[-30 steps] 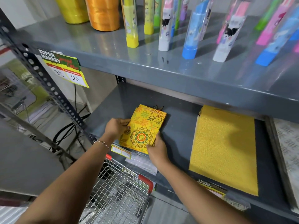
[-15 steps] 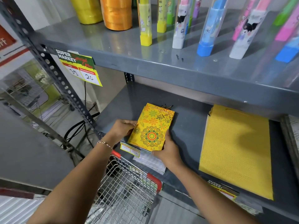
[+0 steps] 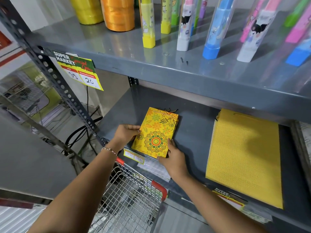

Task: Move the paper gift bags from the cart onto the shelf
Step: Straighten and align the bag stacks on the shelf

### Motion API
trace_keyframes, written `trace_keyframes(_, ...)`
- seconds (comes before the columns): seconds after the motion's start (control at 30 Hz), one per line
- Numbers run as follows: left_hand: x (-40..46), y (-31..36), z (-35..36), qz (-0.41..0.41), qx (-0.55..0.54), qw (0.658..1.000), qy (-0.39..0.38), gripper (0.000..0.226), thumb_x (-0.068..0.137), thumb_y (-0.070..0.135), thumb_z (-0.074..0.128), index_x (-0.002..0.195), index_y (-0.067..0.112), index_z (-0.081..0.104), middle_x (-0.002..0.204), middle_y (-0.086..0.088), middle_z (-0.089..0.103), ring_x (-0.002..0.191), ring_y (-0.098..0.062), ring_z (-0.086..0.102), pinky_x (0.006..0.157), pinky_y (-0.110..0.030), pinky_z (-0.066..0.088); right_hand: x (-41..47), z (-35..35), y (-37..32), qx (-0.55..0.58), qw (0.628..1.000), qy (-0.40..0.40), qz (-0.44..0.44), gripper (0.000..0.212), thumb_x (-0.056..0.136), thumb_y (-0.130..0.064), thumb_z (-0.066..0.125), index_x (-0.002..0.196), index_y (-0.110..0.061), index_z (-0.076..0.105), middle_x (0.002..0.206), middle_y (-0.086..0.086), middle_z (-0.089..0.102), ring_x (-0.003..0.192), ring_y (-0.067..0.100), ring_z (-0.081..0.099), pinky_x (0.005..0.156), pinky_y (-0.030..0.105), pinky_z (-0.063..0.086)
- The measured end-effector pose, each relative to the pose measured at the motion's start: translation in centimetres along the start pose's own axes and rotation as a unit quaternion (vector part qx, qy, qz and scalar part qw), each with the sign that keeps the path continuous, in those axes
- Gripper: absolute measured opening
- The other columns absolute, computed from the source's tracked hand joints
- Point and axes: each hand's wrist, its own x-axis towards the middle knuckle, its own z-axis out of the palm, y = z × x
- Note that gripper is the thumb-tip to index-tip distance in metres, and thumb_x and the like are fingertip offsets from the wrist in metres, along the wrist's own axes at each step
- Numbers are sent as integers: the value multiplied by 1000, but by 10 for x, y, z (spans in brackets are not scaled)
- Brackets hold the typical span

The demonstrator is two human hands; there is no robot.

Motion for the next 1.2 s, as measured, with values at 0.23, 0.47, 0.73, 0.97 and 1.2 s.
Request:
trace_keyframes(0.23,2,7,0,72,90,993,-33,33,85,1,67,118,4,67,115,-8,68,50,25,50,58,8,37,-3,4,-2,-56,998,34,-20,85,77,-23,78,147,-8,33,155,8,34,133,24,48,108,35,44)
trace_keyframes(0.47,-3,12,-5,74,141,987,-35,35,78,-1,73,112,5,71,112,-13,71,58,17,58,65,1,42,-5,2,0,-99,994,36,-37,84,76,-25,78,146,-7,34,155,9,34,133,26,48,108,33,44)
trace_keyframes(0.73,-12,24,1,61,173,983,-34,38,78,-2,72,116,4,68,117,-13,70,91,-9,60,54,2,42,-4,3,3,-140,988,25,-56,70,76,-35,76,135,-9,48,151,6,42,120,21,60,99,27,50)
trace_keyframes(0.97,-15,25,1,78,184,979,-45,46,76,3,76,121,4,65,124,-9,67,96,-7,61,73,-9,44,-5,3,4,-94,993,28,-64,68,79,-26,76,138,-7,48,154,9,37,125,22,57,102,34,50)
trace_keyframes(1.2,-18,14,-26,94,292,927,-217,110,48,12,93,145,9,39,136,12,51,129,-8,46,116,-30,31,-4,-6,4,-88,994,25,-54,84,78,-27,77,147,-10,33,159,9,25,142,21,35,111,24,31)
